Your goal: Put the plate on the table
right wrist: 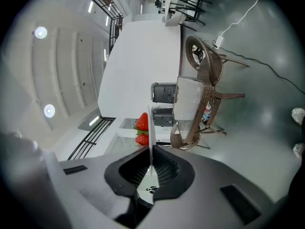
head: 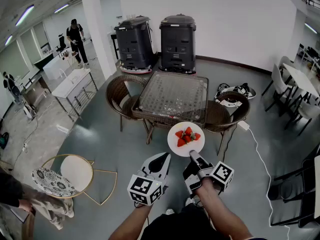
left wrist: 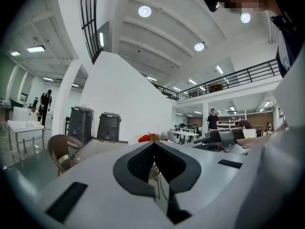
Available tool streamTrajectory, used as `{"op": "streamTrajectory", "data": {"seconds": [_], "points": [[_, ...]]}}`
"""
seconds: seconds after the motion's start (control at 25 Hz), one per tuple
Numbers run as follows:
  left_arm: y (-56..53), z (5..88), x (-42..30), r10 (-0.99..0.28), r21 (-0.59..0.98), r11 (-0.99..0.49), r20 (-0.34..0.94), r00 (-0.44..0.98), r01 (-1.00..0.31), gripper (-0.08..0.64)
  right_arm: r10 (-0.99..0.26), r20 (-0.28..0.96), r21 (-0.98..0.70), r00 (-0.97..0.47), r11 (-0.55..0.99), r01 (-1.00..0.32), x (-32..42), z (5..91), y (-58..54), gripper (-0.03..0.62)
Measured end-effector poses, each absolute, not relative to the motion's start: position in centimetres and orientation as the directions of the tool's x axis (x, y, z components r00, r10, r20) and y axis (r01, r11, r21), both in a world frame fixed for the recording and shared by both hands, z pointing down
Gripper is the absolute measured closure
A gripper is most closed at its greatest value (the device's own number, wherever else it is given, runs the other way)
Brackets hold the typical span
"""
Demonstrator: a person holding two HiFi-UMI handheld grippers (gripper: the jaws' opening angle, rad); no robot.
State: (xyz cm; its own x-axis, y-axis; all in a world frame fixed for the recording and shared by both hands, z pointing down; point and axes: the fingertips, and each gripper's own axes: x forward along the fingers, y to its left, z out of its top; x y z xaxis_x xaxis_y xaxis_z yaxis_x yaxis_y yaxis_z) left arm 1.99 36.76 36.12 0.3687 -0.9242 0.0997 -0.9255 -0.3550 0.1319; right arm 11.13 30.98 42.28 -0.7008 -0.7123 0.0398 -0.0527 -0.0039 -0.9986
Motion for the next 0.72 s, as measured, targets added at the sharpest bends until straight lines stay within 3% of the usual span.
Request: {"op": "streamTrajectory", "data": {"seconds": [0.72], "points": [[36.6, 36.09, 1.85, -0.918, 0.142, -0.365, 0.112, 0.381, -0.92, 0.554, -0.717, 0.083, -0.996, -0.692, -0.048, -0.069, 10.99, 42.39, 30.77, 0.574]]}}
